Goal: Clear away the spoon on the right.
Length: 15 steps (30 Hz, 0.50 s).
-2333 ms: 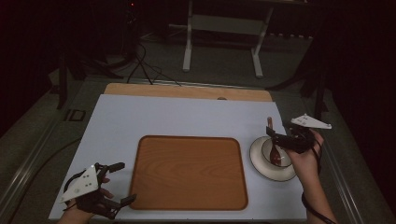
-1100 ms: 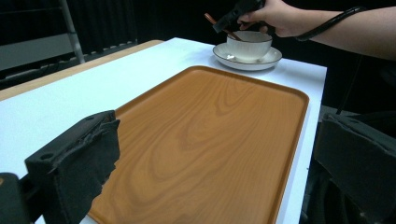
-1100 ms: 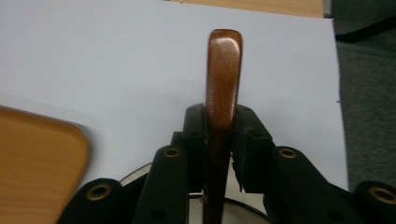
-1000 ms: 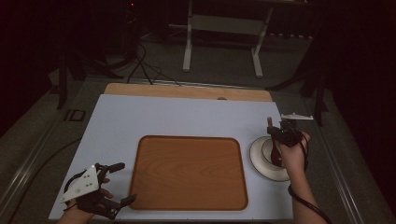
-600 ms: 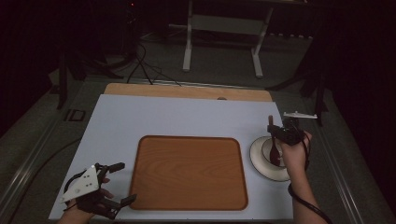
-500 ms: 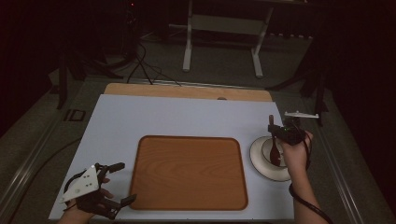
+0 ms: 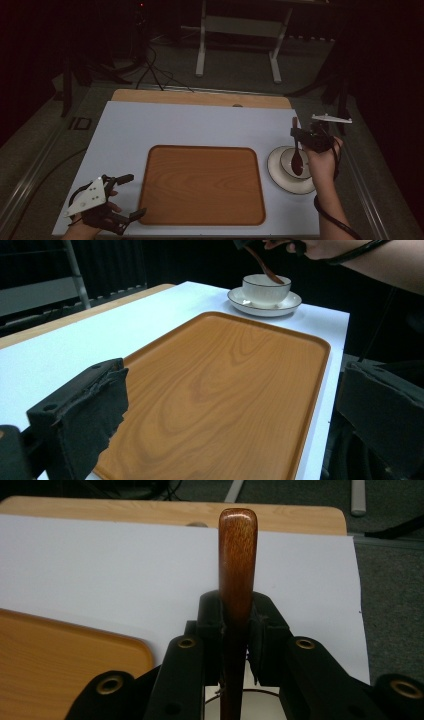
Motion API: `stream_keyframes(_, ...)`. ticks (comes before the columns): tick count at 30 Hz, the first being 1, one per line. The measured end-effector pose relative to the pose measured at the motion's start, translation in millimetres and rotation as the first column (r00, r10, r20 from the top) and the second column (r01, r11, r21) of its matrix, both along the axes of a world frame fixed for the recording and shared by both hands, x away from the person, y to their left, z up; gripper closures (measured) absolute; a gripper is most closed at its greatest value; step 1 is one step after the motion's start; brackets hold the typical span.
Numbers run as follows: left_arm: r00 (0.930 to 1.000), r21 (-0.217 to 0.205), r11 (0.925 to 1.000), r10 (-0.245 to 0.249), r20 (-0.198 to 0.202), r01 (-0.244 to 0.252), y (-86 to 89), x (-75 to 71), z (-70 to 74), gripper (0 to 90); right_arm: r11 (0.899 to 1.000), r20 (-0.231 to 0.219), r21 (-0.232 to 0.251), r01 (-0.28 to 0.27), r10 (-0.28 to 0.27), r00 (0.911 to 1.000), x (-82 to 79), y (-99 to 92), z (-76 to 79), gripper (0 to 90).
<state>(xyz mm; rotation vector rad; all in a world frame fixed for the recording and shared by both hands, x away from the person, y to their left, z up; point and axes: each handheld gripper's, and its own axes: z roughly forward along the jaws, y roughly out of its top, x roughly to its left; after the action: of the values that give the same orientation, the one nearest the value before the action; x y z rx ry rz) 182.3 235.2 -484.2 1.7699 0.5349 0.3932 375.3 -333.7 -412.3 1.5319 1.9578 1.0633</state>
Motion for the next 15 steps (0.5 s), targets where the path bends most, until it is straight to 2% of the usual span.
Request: stream_keyframes(15, 1.0000, -0.005, 1.0000, 0.001, 0.001, -0.001, 0.3, 0.0, 0.3, 1.1, 1.000, 0.045, -0.003, -0.027, 0.027, 0.9986, -21.1, 17.6, 41.5, 77.5)
